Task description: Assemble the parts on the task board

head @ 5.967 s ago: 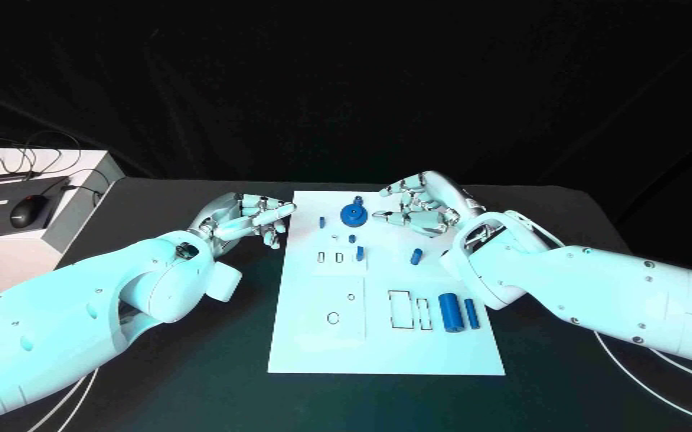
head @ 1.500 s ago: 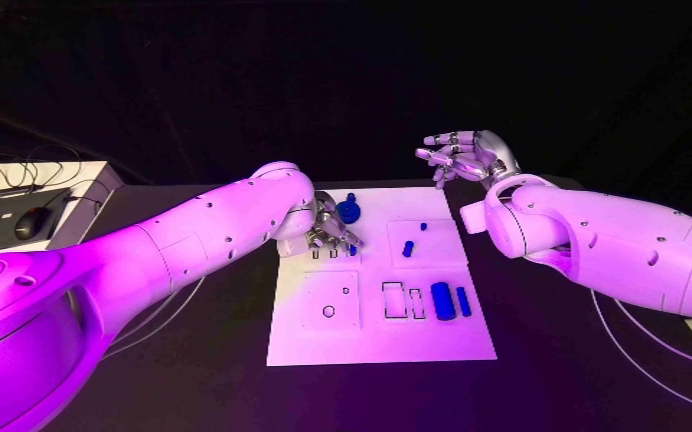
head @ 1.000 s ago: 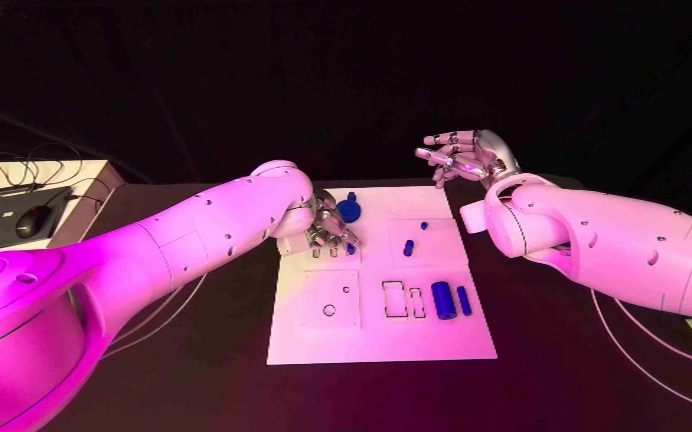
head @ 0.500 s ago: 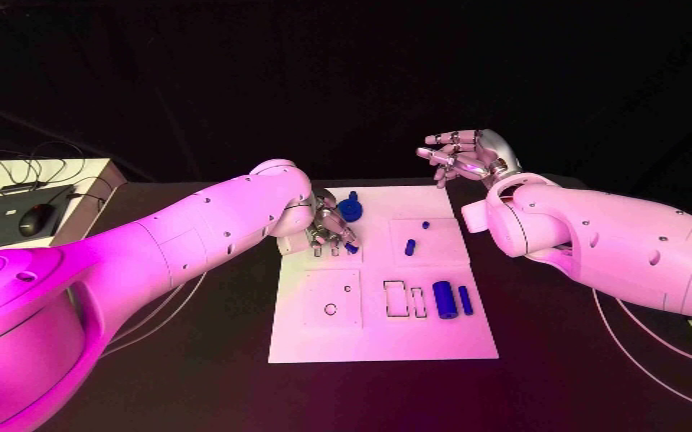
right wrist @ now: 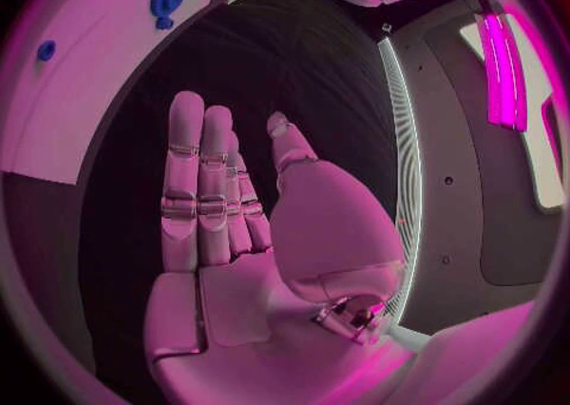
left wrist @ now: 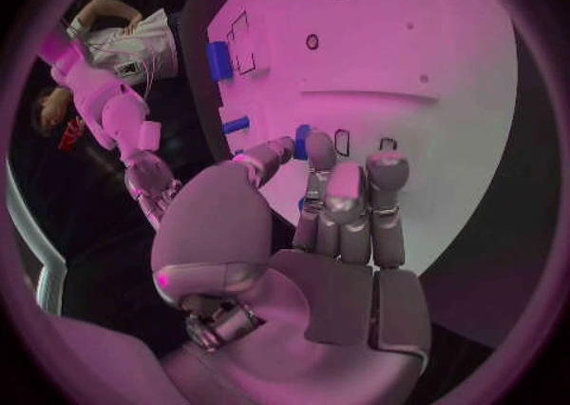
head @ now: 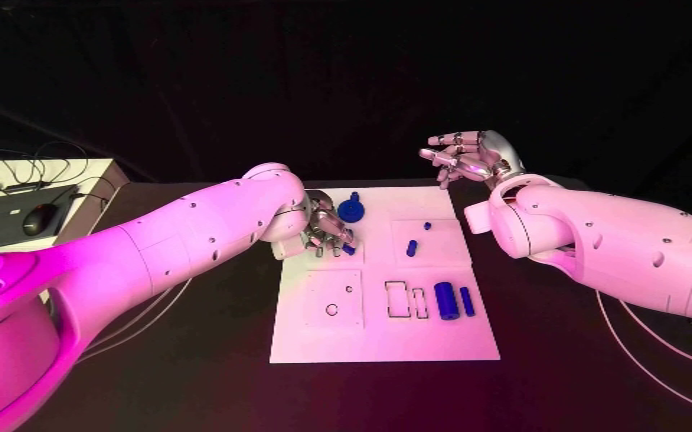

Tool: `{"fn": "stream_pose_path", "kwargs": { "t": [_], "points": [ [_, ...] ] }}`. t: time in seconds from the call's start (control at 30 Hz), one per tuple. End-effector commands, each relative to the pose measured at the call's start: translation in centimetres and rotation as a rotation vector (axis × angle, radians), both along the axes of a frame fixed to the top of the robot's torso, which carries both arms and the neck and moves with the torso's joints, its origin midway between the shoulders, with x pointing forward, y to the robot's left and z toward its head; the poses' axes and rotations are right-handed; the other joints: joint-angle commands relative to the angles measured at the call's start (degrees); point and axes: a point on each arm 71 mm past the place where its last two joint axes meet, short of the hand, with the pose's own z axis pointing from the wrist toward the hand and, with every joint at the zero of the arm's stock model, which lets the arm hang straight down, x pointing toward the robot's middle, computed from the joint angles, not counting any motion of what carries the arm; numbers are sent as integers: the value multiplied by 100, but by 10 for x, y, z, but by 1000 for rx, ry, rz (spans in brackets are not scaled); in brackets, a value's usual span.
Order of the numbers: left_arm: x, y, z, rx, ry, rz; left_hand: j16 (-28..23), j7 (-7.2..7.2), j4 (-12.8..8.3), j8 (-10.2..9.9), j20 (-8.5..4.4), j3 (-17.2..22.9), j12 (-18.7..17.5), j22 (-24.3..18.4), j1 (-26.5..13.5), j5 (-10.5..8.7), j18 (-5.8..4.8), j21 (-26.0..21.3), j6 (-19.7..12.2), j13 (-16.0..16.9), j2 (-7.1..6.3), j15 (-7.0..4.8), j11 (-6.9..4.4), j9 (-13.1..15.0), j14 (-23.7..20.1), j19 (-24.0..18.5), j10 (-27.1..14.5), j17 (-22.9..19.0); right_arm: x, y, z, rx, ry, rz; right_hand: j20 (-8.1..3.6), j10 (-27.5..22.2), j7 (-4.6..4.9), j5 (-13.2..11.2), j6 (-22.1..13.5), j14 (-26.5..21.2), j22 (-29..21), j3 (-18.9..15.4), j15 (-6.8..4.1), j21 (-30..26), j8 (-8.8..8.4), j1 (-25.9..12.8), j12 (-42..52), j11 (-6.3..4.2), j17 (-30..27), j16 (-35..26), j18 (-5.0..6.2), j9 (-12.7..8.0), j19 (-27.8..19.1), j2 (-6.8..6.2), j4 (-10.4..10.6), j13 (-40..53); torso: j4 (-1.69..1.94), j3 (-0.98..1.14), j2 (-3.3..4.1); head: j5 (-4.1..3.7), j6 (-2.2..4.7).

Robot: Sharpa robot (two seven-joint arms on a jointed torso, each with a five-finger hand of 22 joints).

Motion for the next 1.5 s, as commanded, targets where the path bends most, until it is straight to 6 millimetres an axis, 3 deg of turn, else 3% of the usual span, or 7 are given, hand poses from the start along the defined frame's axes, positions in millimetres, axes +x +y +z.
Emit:
{"fn": "stream_pose_path", "kwargs": {
  "t": [0.03,0.23,0.27,0.47,0.7,0.83,1.5],
  "points": [
    [-3,3,4,-35,-25,41,31,-206,-620,13,-14,624,-34,54,-88,208,-94,44,302,27,-18,-18,-74,1195,43,66,144,12,0,0,0,-6,-4,14,-10,-23,26,36,-5,15,-4,-6,31,-4,28,-57,33,-25,6,-13,107,-3,65,-17,34,-5,14,1,-13,1,-5],
    [-10,12,10,-68,-51,68,14,-270,-663,-189,-75,524,-164,195,-121,447,-149,113,545,56,-33,-62,-126,1367,60,154,334,-15,0,-2,0,-7,-3,12,-10,-24,26,38,-4,16,-11,-10,31,-5,28,-61,35,-24,7,-14,107,-2,65,-16,38,-7,22,-5,-23,1,-25],
    [-11,13,11,-73,-56,72,19,-274,-683,-294,-87,505,-214,214,-123,474,-162,110,600,74,-43,-63,-125,1412,61,161,369,-20,0,-2,0,-7,-3,12,-10,-24,26,38,-4,16,-11,-10,31,-5,28,-61,35,-24,7,-14,107,-2,65,-16,38,-7,22,-8,-19,3,-27],
    [-15,20,13,-88,-91,98,24,-299,-711,-443,-115,504,-293,301,-119,568,-185,137,745,120,-62,-82,-154,1532,62,208,459,-43,-1,-3,0,-8,-1,11,-10,-24,26,38,-4,16,-11,-10,31,-5,28,-61,35,-24,7,-14,107,-2,65,-16,38,-7,22,-9,-21,16,-44],
    [-20,25,10,-76,-168,144,78,-320,-685,-667,-118,534,-380,434,-101,552,-200,153,906,200,-109,-91,-171,1676,68,265,557,-48,-1,-4,-1,-9,0,11,-9,-25,26,44,-7,18,-32,-22,32,-8,26,-82,38,-23,9,-15,109,-3,71,-14,57,-11,29,-10,-21,26,-58],
    [-21,25,6,-76,-196,167,103,-326,-621,-785,-119,541,-445,492,-34,541,-205,153,988,265,-162,-91,-176,1692,64,277,603,-59,-1,-5,-1,-9,0,11,-9,-28,26,47,-7,18,-34,-23,33,-8,26,-89,37,-22,10,-15,109,-3,71,-10,63,-12,16,-6,-15,51,-50],
    [-27,23,-11,-28,-184,159,106,-331,-600,-832,-116,569,-479,544,-32,525,-215,154,1019,297,-188,-88,-177,1730,63,295,624,-84,-1,-5,-2,0,8,12,-5,-38,32,64,-21,7,-51,-29,37,-10,19,-94,36,-17,10,-21,109,-4,68,-8,69,-16,10,3,-8,22,-84]
  ]
}}
